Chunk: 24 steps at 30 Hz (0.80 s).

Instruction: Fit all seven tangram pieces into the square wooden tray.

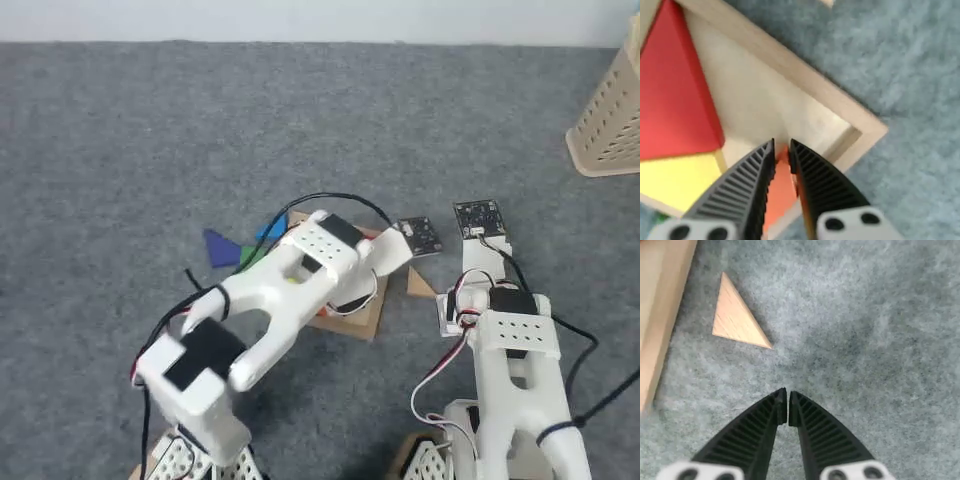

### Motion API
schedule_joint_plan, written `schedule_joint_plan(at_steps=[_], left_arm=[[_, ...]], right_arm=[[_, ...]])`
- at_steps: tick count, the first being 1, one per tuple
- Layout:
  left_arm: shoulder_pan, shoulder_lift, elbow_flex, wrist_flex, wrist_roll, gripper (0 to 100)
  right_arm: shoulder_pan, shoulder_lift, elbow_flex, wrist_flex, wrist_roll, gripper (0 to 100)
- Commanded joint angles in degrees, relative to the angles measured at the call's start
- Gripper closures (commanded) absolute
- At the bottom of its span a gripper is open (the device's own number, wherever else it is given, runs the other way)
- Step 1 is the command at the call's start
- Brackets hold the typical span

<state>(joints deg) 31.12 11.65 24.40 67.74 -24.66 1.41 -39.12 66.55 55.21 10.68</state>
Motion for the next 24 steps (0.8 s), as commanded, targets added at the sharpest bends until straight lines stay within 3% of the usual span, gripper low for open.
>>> schedule_joint_plan(at_steps=[1,12,20,24], left_arm=[[-0.4,-9.4,3.1,1.0,-0.3,90],[-2.5,-13.3,3.5,1.8,-0.1,88],[-17.6,-30.5,4.2,3.4,1.7,88],[-22.5,-32.8,7.2,3.3,1.6,88]], right_arm=[[0.2,-0.1,-0.3,-1.0,-0.1,99.2],[0.2,0.2,-0.3,-1.1,-0.1,99.2],[0.2,0.2,-0.4,-1.1,0.0,99.0],[-0.1,0.2,-0.4,-0.9,0.2,98.8]])
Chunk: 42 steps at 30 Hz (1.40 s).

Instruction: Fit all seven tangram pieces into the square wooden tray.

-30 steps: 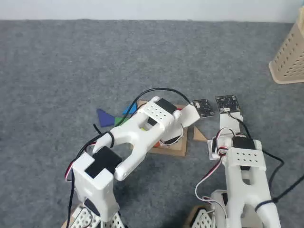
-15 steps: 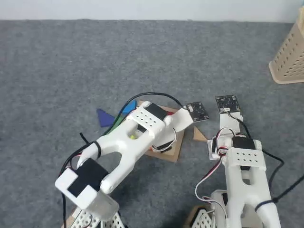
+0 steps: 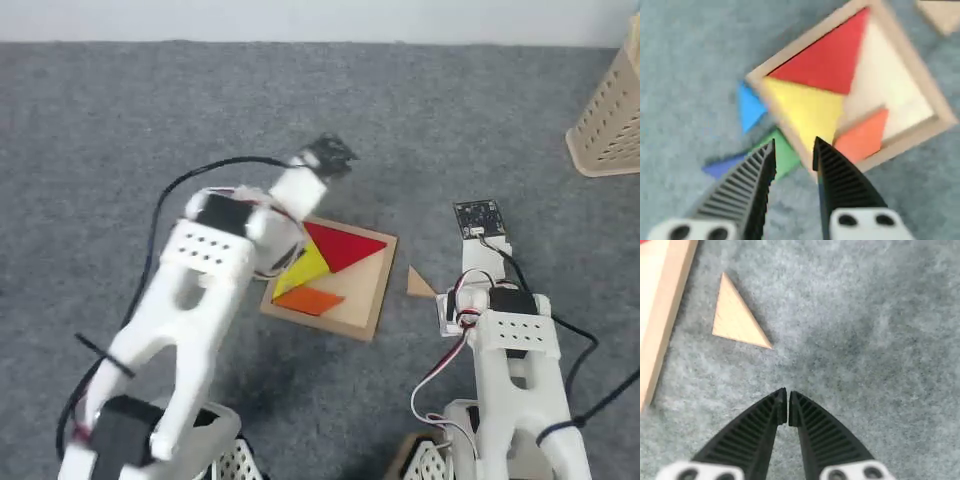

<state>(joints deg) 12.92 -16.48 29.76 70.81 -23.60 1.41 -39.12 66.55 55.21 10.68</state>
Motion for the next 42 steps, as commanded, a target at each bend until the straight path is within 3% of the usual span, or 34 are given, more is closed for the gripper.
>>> schedule_joint_plan(at_steps=[1,8,13,16,21,29,36,42], left_arm=[[-5.2,-4.7,2.8,-0.1,0.5,88],[-18.5,-4.7,10.2,-6.0,3.6,88],[-33.1,-4.7,17.6,-17.2,6.4,88],[-37.5,-4.7,22.7,-22.9,6.9,88],[-36.7,-5.1,31.7,-32.9,6.7,88],[-36.6,-4.9,31.9,-33.0,6.6,88],[-36.5,-4.7,31.9,-33.1,6.6,88],[-36.5,-4.7,31.9,-33.1,6.6,88]], right_arm=[[-0.9,0.2,-0.4,-0.7,1.1,98.8],[-8.4,0.3,-6.1,5.9,3.8,98.3],[-15.5,0.3,-14.2,12.3,7.0,87.7],[-19.5,0.3,-18.5,14.2,7.2,85.0],[-25.5,5.7,-21.9,13.9,7.2,84.6],[-22.5,22.5,-24.5,6.9,7.2,84.6],[-20.1,28.3,-24.4,2.4,7.2,84.5],[-18.8,27.6,-27.3,4.5,7.2,77.3]])
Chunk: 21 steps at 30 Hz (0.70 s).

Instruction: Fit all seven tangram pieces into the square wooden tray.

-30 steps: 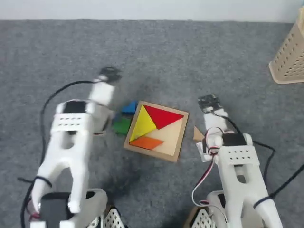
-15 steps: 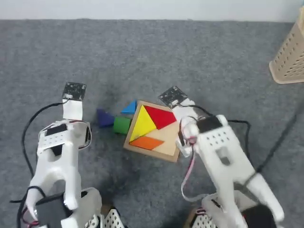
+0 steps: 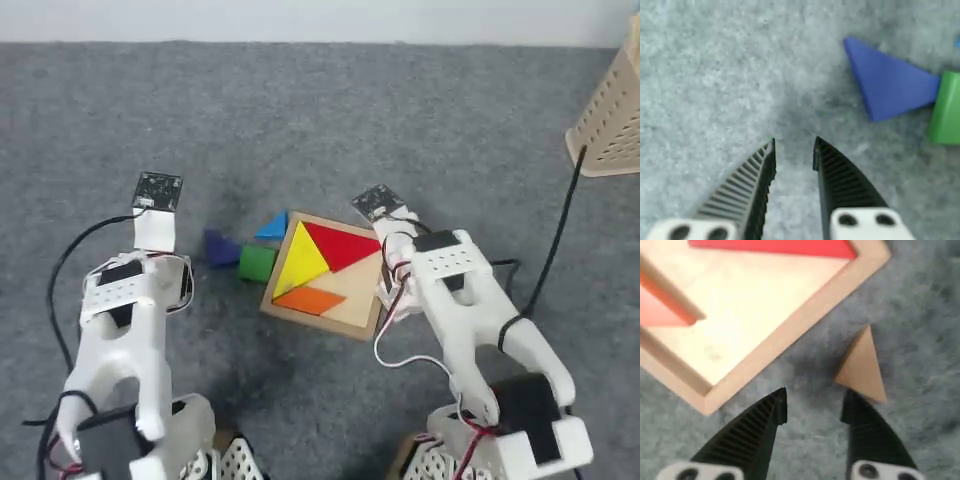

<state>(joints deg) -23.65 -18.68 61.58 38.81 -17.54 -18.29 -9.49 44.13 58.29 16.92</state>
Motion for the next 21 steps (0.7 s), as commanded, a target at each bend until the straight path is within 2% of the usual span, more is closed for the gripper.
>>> schedule_joint_plan(at_steps=[1,6,17,21], left_arm=[[0.1,-2.5,0.0,-1.1,0.5,88],[0.2,-2.5,0.0,-1.1,0.5,88],[0.2,-2.5,0.0,-1.1,0.5,88],[0.2,-2.5,0.0,-1.1,0.5,88]], right_arm=[[0.8,-3.1,-5.9,2.8,1.0,77.2],[0.7,-5.1,-8.4,3.5,1.7,77.1],[1.1,9.9,-8.9,-1.4,3.4,77.1],[3.8,10.9,-10.4,-1.4,3.1,77.2]])
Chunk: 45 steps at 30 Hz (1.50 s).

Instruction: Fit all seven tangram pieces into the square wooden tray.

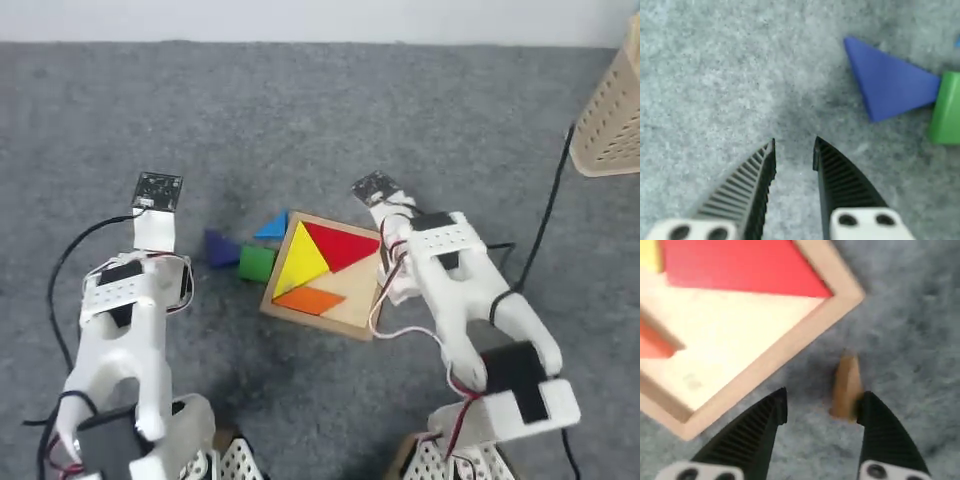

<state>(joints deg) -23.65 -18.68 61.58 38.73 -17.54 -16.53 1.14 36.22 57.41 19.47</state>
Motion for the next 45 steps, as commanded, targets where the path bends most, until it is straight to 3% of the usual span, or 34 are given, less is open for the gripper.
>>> schedule_joint_plan(at_steps=[1,6,11,15,22,25,28,33,38,41,45], left_arm=[[0.2,-2.5,0.0,-1.0,0.5,88],[0.2,-2.5,0.0,-1.0,0.5,88],[0.2,-2.5,0.0,-1.0,0.5,88],[0.2,-2.5,0.0,-1.0,0.5,88],[0.2,-2.5,0.1,-1.1,0.5,88],[0.2,-2.5,0.1,-1.1,0.5,88],[0.2,-2.5,0.1,-1.1,0.5,88],[0.2,-2.5,0.1,-1.1,0.5,88],[0.2,-2.5,0.1,-1.1,0.5,88],[0.2,-2.5,0.1,-1.2,0.5,88],[0.2,-2.5,0.2,-1.2,0.4,88]], right_arm=[[3.0,0.3,-2.8,-0.5,0.5,77.2],[5.1,0.4,-3.3,-0.5,0.8,78.1],[5.1,0.4,-3.4,-0.7,0.8,90.4],[5.2,0.3,-3.4,-0.8,0.4,92.3],[8.1,-0.2,-5.5,2.0,-11.4,92.3],[10.1,-0.2,-8.9,5.3,-12.3,92.3],[9.2,-0.3,-11.4,7.9,-7.3,92.3],[2.8,-0.4,-16.1,11.4,9.0,92.3],[-4.1,-1.4,-21.8,14.6,14.2,92.3],[-6.3,-1.2,-22.6,14.8,11.8,92.3],[-0.4,-0.7,-22.3,14.9,0.5,91.5]])
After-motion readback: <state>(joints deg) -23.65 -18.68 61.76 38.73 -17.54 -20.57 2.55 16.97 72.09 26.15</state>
